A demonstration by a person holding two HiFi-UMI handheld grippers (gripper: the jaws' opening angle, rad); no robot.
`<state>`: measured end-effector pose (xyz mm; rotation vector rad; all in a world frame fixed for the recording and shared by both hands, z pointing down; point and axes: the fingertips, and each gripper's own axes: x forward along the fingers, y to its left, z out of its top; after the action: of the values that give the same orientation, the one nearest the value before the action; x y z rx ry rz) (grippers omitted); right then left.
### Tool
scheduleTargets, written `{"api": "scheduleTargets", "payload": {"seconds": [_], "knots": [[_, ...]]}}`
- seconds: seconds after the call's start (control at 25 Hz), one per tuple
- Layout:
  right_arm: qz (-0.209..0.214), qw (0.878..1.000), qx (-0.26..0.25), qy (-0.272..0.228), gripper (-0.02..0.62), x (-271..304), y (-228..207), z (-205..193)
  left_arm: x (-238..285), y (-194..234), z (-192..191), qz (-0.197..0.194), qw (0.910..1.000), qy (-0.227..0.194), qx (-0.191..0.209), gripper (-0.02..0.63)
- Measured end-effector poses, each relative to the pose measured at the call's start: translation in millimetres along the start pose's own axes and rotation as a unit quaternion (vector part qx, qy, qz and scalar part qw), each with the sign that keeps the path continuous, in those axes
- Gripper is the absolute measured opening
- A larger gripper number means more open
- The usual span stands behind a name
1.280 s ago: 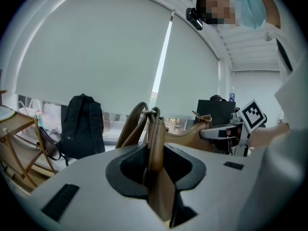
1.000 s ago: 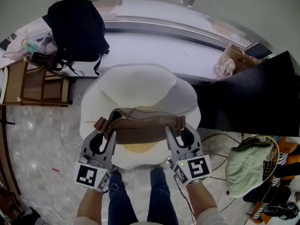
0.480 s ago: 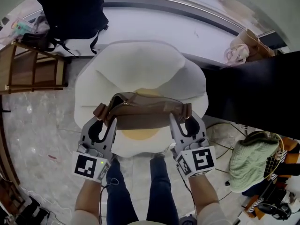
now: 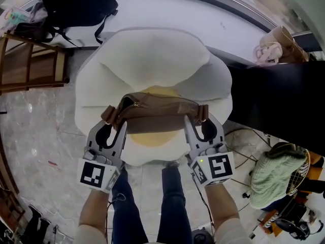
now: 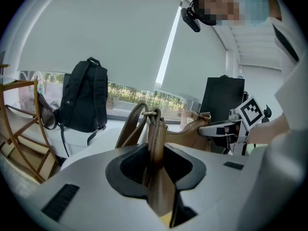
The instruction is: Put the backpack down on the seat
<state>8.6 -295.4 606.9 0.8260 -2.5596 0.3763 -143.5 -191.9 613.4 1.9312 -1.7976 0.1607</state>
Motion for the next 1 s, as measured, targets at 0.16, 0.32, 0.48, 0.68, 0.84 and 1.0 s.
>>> {"api": "scheduleTargets", "payload": {"seconds": [0.16, 0.32, 0.48, 0.68, 0.84, 1.0], "knots": [[0.003, 1.000, -0.006, 0.010, 0.167, 13, -3, -18, 9, 7, -22, 0.003, 0.9999, 0.010, -0.006, 0.109], [0.007, 1.000, -0.006, 0.017, 0.167, 27, -6, -38, 19, 13, -41, 0.008, 0.9997, 0.016, -0.014, 0.109], [0.009, 1.000, -0.008, 0.024, 0.167, 36, -11, -57, 26, 15, -60, 0.010, 0.9996, 0.021, -0.015, 0.109], [0.014, 1.000, -0.008, 0.026, 0.166, 49, -14, -76, 34, 20, -78, 0.011, 0.9994, 0.024, -0.023, 0.109], [0.020, 0.999, -0.010, 0.030, 0.166, 59, -12, -91, 39, 28, -96, 0.017, 0.9994, 0.028, -0.013, 0.109], [0.022, 0.999, -0.013, 0.033, 0.166, 68, -16, -104, 46, 31, -110, 0.017, 0.9993, 0.031, -0.010, 0.109]]}}
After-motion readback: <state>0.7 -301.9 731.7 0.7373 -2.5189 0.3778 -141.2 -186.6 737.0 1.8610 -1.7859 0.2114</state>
